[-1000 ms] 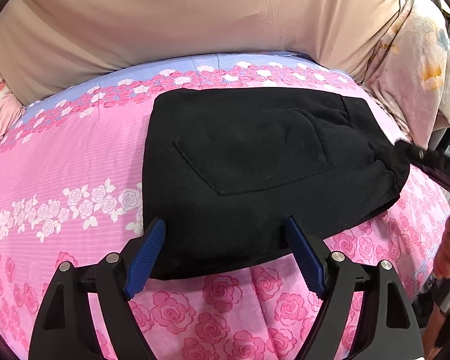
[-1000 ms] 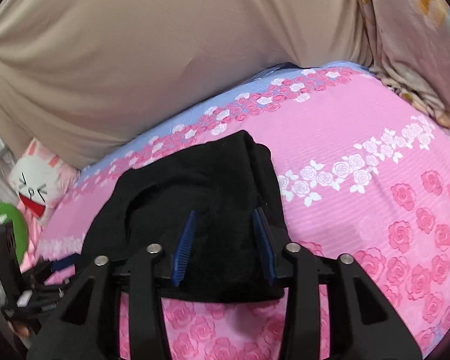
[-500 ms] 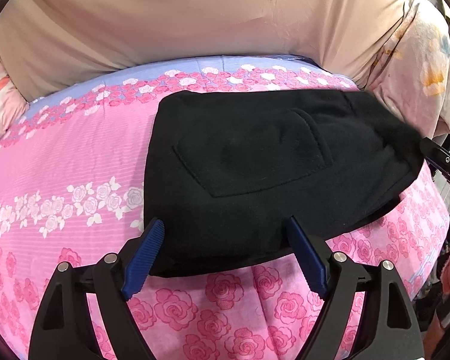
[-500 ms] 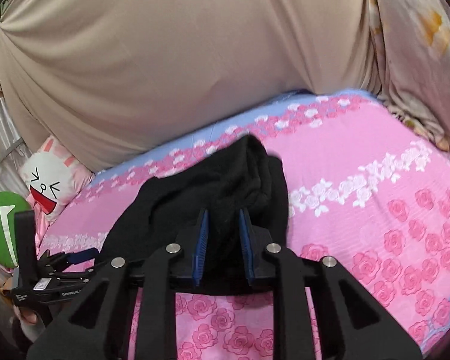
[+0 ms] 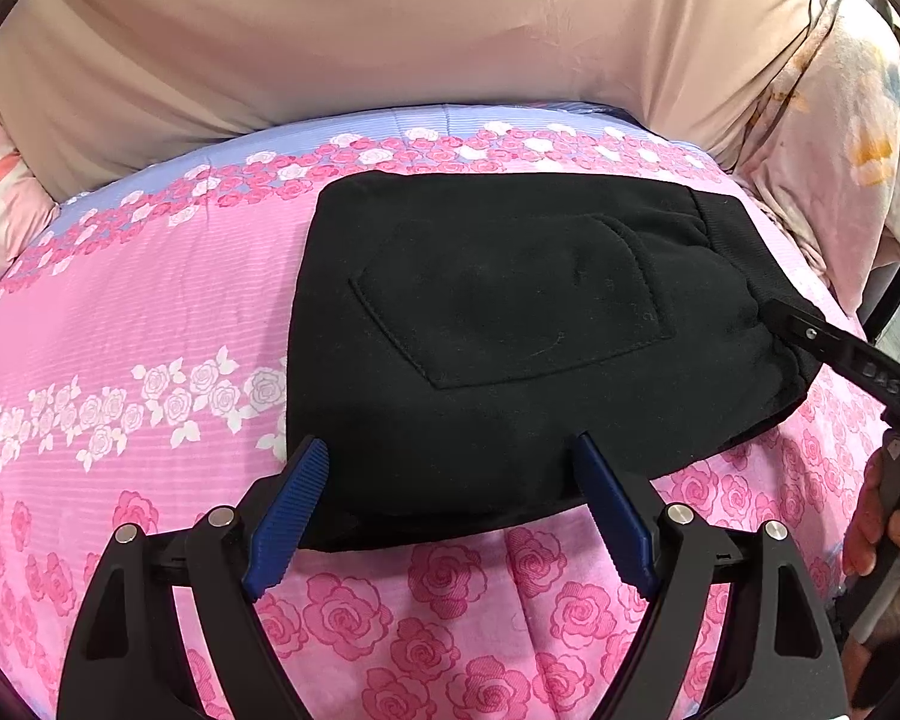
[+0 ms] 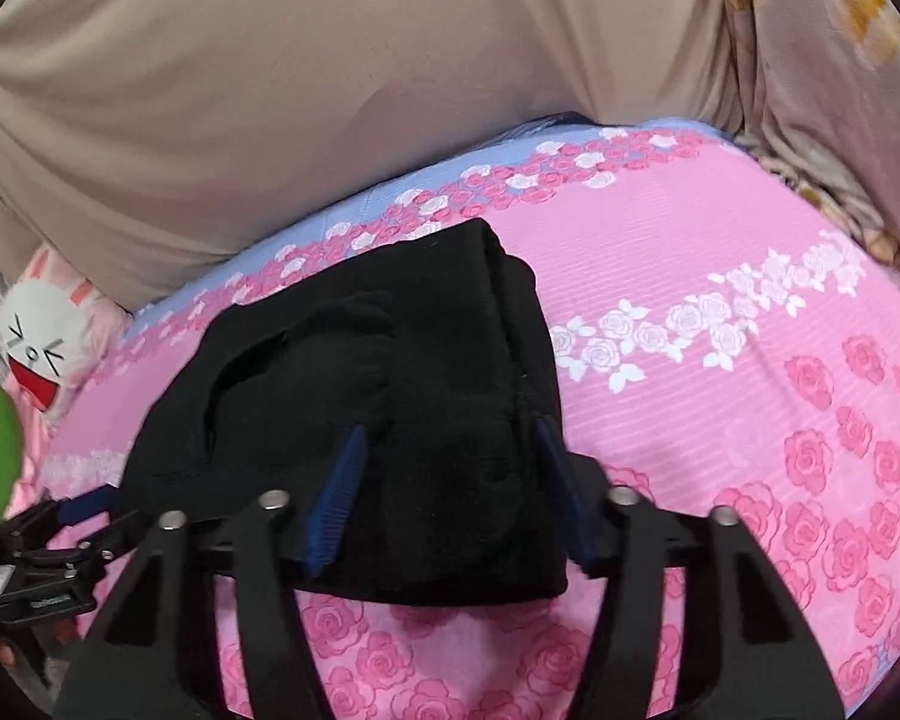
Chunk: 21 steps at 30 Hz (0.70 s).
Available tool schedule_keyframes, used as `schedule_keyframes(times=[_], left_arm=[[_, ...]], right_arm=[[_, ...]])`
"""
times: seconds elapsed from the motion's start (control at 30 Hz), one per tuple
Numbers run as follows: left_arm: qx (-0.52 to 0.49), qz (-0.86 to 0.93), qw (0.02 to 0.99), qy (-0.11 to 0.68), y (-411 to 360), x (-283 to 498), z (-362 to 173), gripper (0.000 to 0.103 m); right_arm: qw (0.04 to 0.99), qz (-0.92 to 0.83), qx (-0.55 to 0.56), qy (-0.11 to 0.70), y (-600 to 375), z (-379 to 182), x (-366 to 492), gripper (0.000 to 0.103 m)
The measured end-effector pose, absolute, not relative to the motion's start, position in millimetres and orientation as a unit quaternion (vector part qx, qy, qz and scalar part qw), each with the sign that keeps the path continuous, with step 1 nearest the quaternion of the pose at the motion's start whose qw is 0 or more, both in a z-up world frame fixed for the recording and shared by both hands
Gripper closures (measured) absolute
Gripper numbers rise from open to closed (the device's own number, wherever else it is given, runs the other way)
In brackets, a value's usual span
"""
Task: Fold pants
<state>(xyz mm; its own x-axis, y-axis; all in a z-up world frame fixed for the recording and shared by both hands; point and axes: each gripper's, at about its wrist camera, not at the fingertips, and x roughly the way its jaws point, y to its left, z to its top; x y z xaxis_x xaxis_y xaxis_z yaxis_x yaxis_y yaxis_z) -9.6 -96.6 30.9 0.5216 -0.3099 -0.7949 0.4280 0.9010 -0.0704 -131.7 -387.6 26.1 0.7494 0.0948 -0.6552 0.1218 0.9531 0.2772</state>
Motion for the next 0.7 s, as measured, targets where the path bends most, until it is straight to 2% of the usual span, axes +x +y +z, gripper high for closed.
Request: schedule_keyframes(times=[0.03, 0.07, 0.23, 0.37, 0.4, 0.47, 0.5, 0.53, 0.6, 0.7], left_arm=[[0.068, -0.212, 0.87, 0.441, -96.9, -9.7, 31.0, 0.022], [0.07, -0.211, 0.87, 0.44, -97.1, -10.2, 31.1, 0.022], [0.067, -0.214, 0.869, 0.44, -96.8, -10.1, 33.2, 0.022], [0.067, -0.221, 0.868, 0.44, -99.5, -11.2, 32.6, 0.022], [0.066, -0.223, 0.867, 0.441, -100.4, -11.0, 31.7, 0.022], [0.064, -0.223, 0.867, 0.442, -100.1, -11.8, 31.9, 0.022], [0.061, -0.224, 0.867, 0.44, -98.3, -12.1, 33.0, 0.022], [0.049, -0.227, 0.867, 0.441, -93.5, -11.0, 34.9, 0.022], [0.006, -0.237, 0.863, 0.447, -80.4, -5.0, 37.5, 0.022], [-0.067, -0.25, 0.846, 0.466, -59.1, 10.9, 35.1, 0.021]], right_arm=[[0.924, 0.008, 0.161, 0.346, -387.0, 32.8, -134.9, 0.086], [0.925, 0.019, 0.171, 0.339, -388.1, 38.2, -138.3, 0.088], [0.93, 0.084, 0.208, 0.292, -392.2, 79.3, -170.0, 0.091], [0.914, 0.021, 0.187, 0.358, -400.3, 31.6, -154.1, 0.089], [0.906, 0.005, 0.189, 0.378, -405.1, 10.8, -147.9, 0.083], [0.906, 0.011, 0.22, 0.362, -411.1, 9.7, -154.8, 0.077], [0.906, 0.01, 0.224, 0.36, -412.0, 15.7, -158.0, 0.069], [0.91, 0.005, 0.218, 0.353, -412.2, 24.5, -160.7, 0.052], [0.918, -0.005, 0.199, 0.344, -411.5, 34.3, -164.3, 0.037], [0.911, 0.004, 0.207, 0.356, -415.4, 28.8, -162.4, 0.031]])
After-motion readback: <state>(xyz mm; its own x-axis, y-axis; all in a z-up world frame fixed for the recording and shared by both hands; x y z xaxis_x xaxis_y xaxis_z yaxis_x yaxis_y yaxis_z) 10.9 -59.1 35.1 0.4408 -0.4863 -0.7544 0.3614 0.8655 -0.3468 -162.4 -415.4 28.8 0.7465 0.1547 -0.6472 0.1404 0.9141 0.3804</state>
